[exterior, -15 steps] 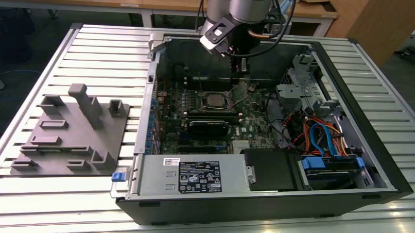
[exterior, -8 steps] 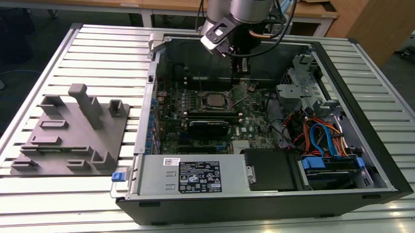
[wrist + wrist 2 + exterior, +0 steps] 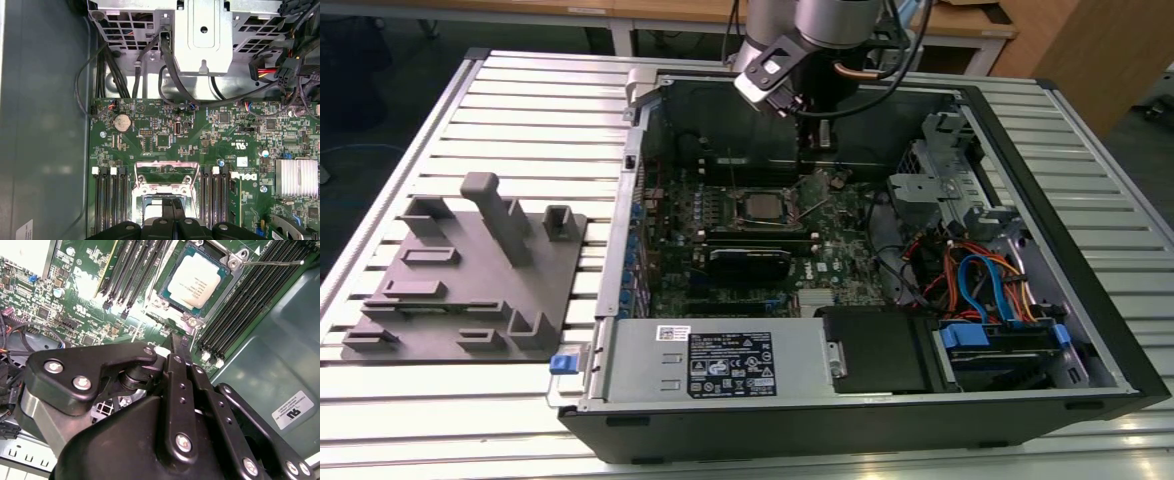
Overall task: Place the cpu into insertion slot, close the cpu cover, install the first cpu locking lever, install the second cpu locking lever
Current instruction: 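Close the cpu cover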
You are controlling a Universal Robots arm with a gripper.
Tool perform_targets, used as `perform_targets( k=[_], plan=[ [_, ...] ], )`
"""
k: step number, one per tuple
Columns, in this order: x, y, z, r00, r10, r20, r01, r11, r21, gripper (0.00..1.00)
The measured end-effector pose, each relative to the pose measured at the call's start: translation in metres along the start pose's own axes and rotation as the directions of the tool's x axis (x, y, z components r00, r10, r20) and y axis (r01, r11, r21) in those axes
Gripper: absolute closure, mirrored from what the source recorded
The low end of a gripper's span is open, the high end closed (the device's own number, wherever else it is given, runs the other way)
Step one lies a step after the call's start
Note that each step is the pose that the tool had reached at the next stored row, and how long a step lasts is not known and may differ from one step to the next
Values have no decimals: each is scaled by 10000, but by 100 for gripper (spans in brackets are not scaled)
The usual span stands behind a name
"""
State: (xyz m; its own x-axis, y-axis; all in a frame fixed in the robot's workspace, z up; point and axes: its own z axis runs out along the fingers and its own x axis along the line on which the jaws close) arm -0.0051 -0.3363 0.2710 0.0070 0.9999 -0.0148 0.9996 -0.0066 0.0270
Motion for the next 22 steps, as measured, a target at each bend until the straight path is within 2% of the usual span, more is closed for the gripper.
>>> perform_targets(
  k=[22],
  plan=[
    [1, 72, 2, 10000, 1, 0, -1, 10000, 0, 90]
  ],
)
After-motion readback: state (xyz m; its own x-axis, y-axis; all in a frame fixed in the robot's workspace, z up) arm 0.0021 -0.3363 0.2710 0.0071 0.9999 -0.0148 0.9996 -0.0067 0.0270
